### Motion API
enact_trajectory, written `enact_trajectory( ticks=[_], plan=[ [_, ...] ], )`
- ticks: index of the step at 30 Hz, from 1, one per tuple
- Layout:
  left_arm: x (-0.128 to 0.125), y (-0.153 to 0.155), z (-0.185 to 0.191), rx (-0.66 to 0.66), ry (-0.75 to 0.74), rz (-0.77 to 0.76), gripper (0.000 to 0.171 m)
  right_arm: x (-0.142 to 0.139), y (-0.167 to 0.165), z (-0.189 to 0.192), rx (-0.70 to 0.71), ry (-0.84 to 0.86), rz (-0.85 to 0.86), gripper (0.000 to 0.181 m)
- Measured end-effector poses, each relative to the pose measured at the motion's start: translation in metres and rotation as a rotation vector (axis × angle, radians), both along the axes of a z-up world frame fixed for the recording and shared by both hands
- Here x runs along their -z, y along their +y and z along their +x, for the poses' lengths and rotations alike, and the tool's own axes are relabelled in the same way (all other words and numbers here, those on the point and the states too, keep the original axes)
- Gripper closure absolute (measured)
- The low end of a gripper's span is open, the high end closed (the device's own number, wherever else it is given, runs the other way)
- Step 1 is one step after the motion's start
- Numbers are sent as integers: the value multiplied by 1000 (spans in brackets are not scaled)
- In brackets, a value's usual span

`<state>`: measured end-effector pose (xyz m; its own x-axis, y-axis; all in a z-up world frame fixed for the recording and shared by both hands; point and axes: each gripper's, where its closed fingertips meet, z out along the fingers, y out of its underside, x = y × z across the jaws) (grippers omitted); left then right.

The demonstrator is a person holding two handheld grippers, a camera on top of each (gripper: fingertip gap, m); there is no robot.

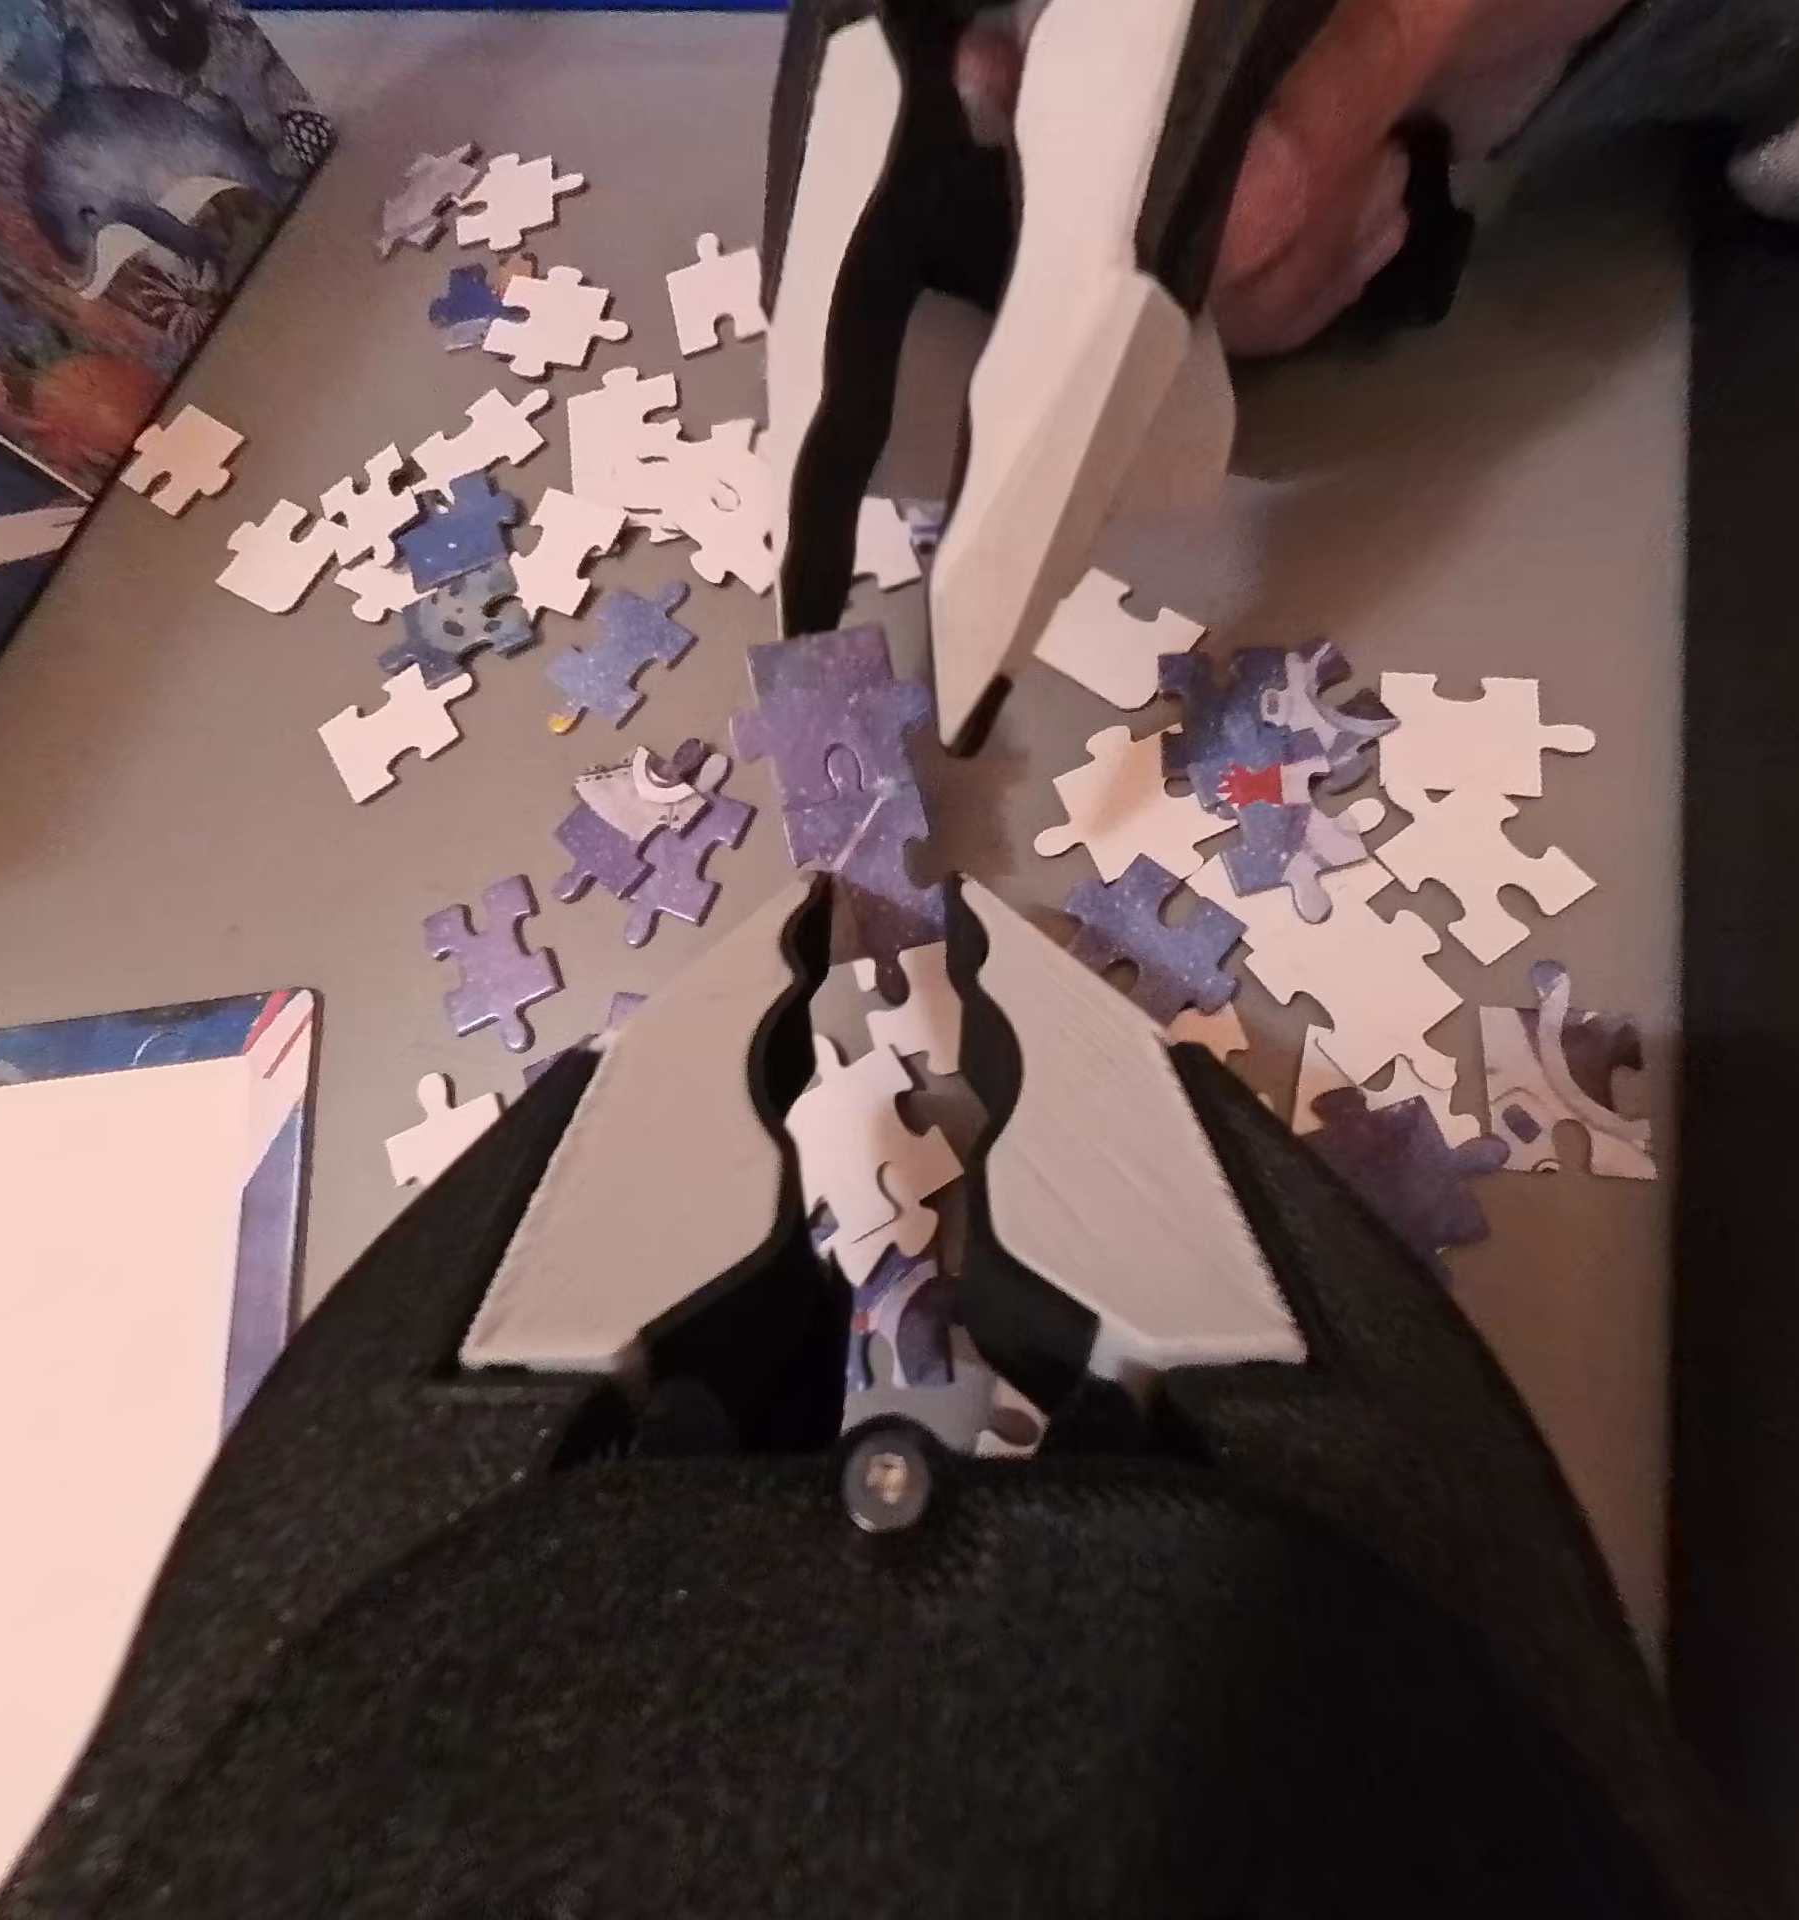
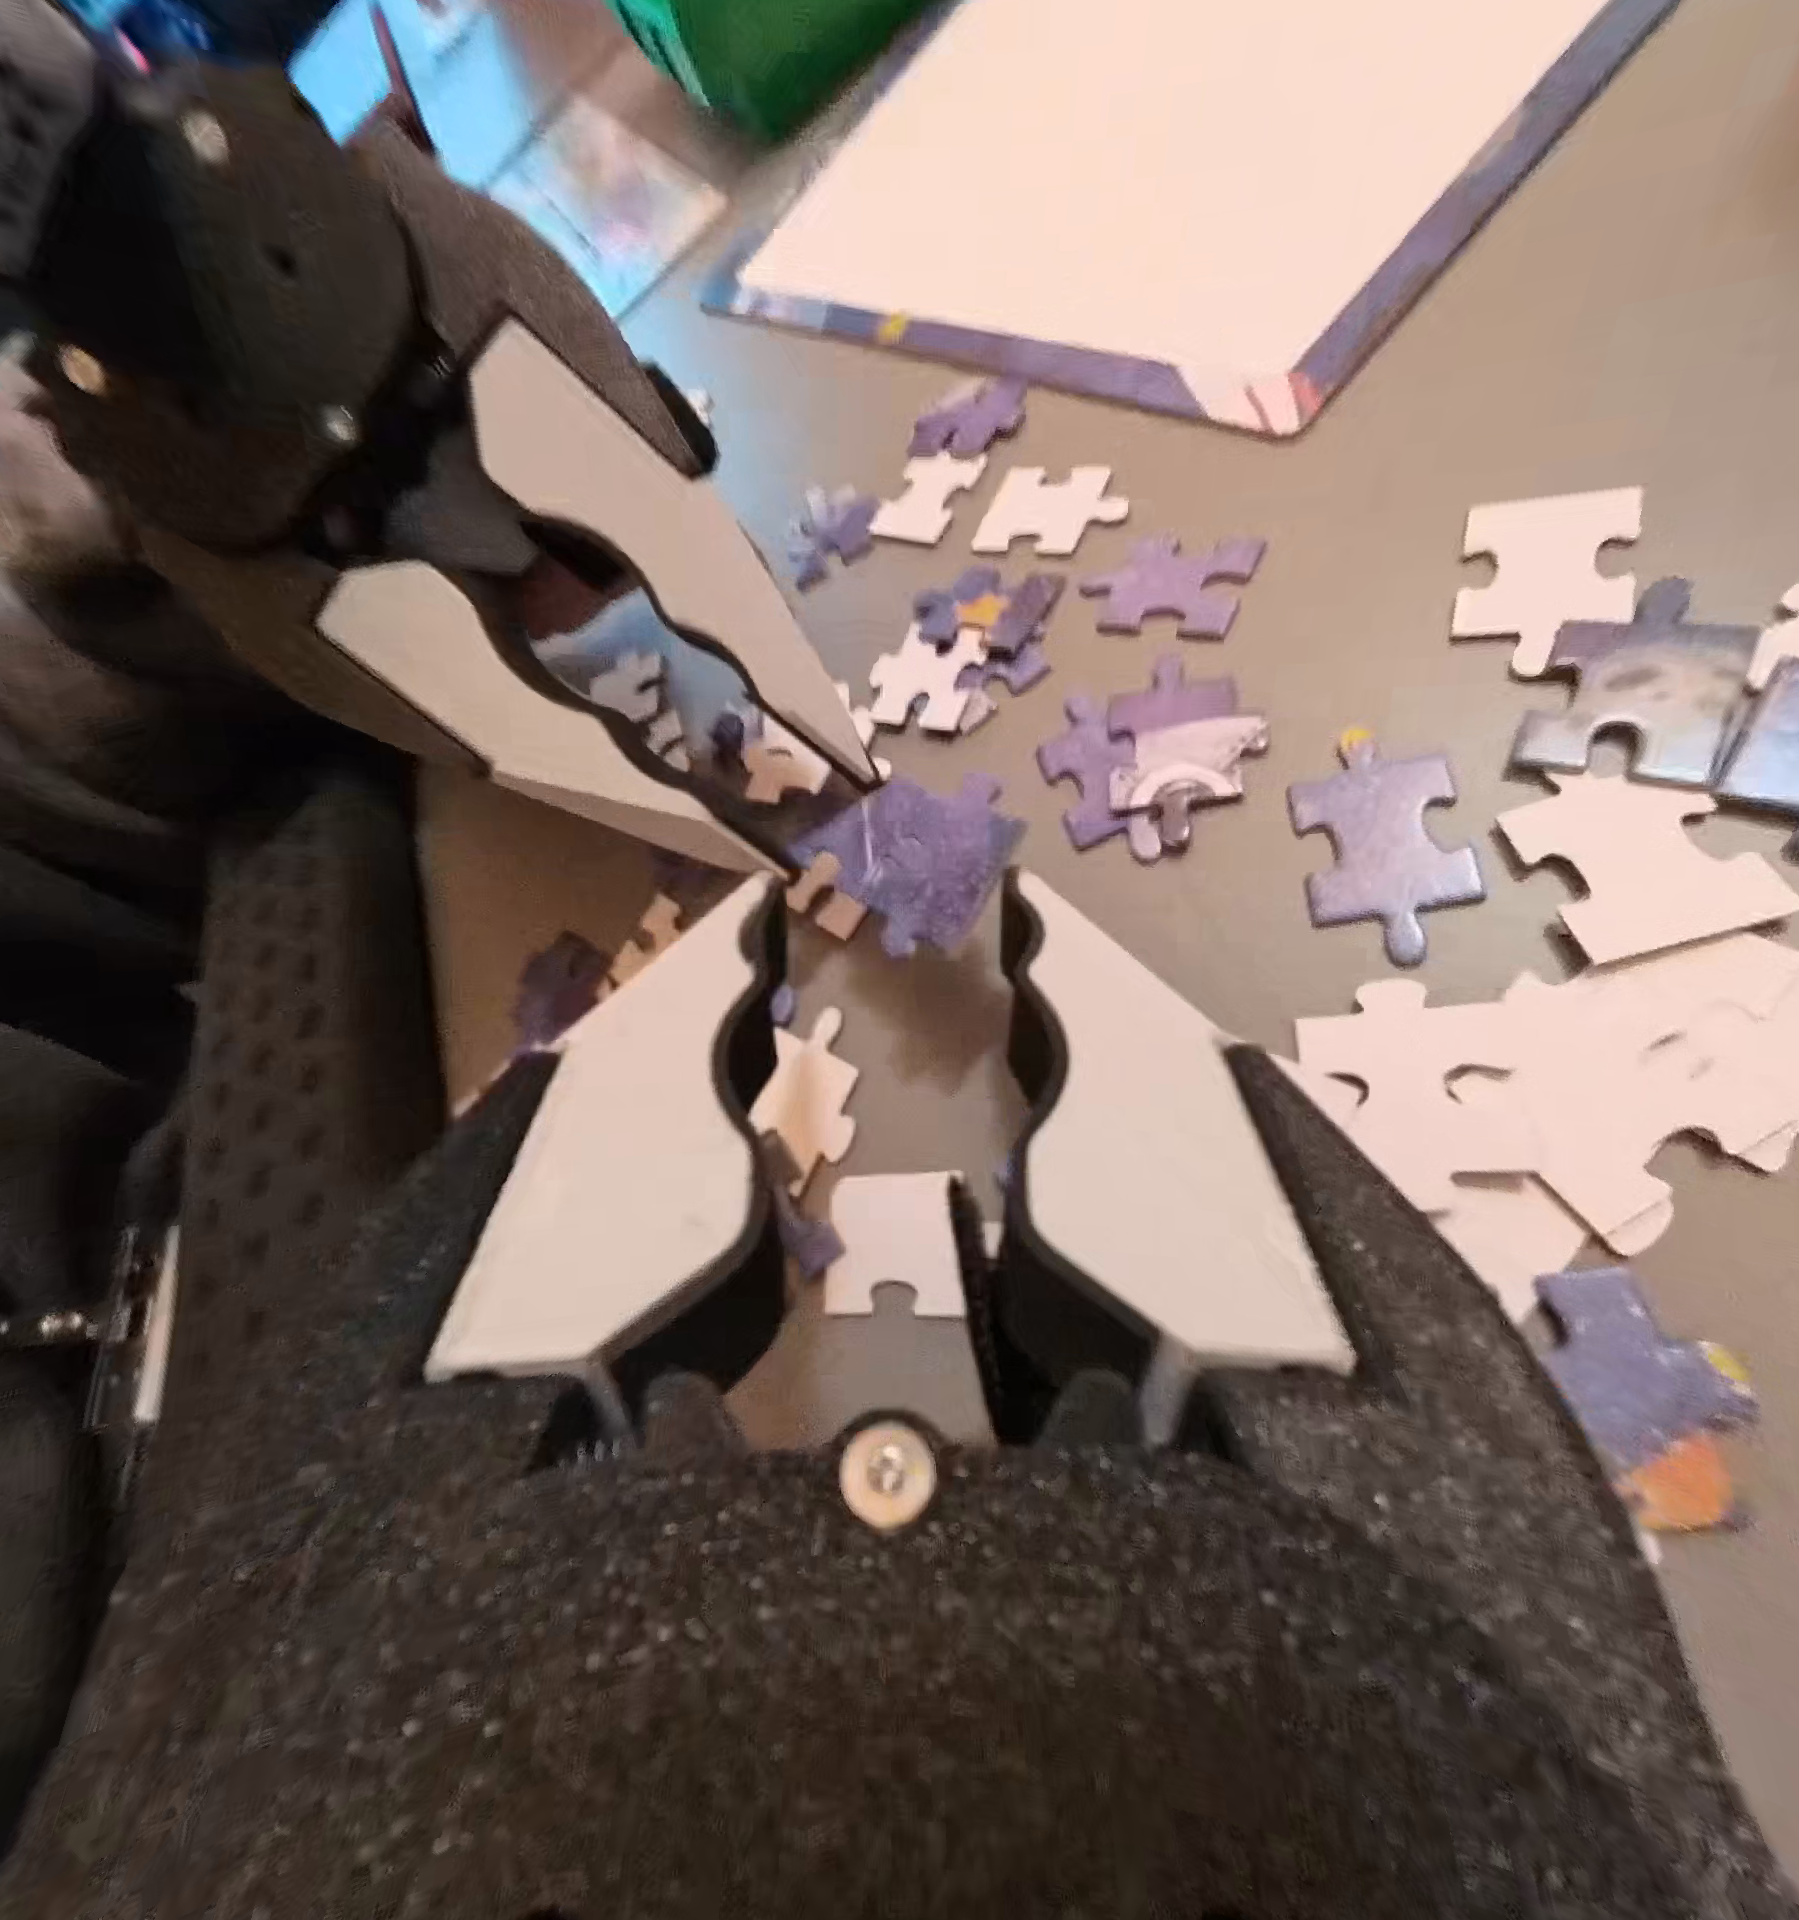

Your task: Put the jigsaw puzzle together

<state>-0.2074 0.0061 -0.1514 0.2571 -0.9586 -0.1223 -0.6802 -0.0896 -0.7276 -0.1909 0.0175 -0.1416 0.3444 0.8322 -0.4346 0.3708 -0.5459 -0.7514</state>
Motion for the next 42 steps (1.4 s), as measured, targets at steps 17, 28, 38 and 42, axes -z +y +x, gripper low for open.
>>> enact_trajectory(
  ticks=[17,28,38,42],
  plan=[
    [-38,33,-29,-140,-168,-8,150,-27,60,64,387,-75,316,163],
    [-11,15,-54,-122,1,-123,144,2,-9,3,-37,-152,318,147],
    [-37,-92,-40,130,-118,-204,143,0,-91,16,-248,-164,141,144],
    [-5,-121,-25,164,-46,-201,139,28,-86,25,-238,-388,220,132]
  ],
)
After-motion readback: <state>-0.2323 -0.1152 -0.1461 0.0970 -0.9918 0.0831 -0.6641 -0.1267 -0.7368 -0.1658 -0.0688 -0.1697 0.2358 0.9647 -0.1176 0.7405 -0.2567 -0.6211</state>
